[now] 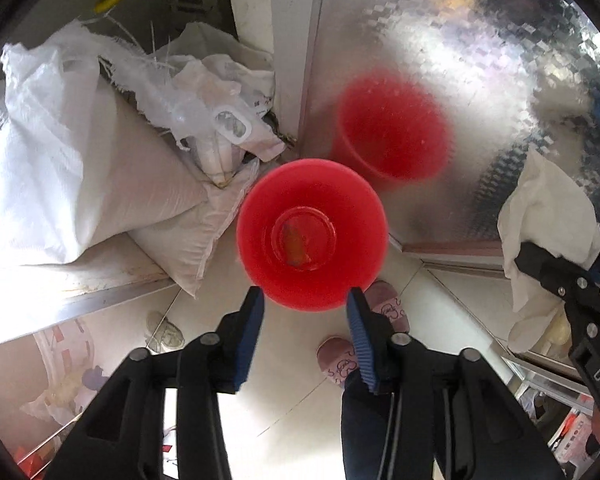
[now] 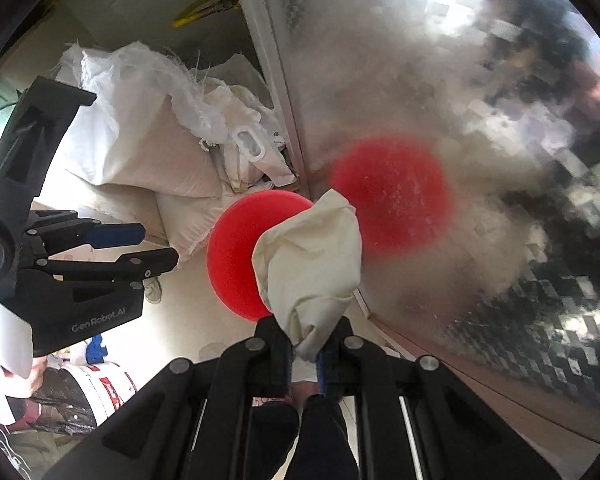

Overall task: Collect trash
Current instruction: 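Open the left gripper over the red bin while the right gripper releases the tissue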

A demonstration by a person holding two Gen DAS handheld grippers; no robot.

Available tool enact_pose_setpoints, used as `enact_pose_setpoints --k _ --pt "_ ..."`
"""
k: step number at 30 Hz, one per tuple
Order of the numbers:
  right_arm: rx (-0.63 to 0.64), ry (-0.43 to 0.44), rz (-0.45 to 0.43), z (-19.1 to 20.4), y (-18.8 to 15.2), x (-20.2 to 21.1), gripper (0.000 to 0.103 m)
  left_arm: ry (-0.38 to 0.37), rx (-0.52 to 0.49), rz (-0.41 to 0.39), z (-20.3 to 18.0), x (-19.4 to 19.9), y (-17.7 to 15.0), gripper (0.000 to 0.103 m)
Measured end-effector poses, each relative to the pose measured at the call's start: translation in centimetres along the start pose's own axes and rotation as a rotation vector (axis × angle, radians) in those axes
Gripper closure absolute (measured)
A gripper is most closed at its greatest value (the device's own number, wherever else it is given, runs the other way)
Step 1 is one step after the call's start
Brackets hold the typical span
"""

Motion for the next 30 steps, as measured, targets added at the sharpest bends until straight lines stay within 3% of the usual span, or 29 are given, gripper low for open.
enact_pose_setpoints --k 7,10,13,23,27,30 --pt "0.085 0.021 0.012 1.6 0.6 -0.5 0.095 0.004 0.068 -0.008 2.1 0.3 -1.1 0.046" --pt "0.113 0.035 0.018 2.7 1.1 -0.6 0.095 0.001 0.121 -0.013 3.2 0.3 -1.5 0.045" --pt "0.153 0.018 0.021 3.7 1.6 -0.7 0.095 0.008 0.170 -0.023 4.4 0.5 -2.1 0.045" --pt "0.229 -0.007 0.031 6.1 2.9 -1.7 0.095 0.033 0.282 -0.024 7.6 0.8 -3.5 0.030" --pt "0.252 -0.014 0.029 6.6 2.9 -1.5 0.088 0.038 0.305 -0.034 8.5 0.9 -4.0 0.030" --pt "0.265 -0.022 0.033 6.9 2.7 -1.4 0.075 0.038 0.315 -0.035 8.6 1.1 -4.4 0.030"
Point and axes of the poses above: each gripper's, at about its wrist camera, not at the fingertips, and x roughly against the way its jaws point, z to its left, y to its top, the point moved 6 cm from there along -x, roughly the way its jaws point, and after that the axes turned 1 degree about -y, right-handed, at the moved point
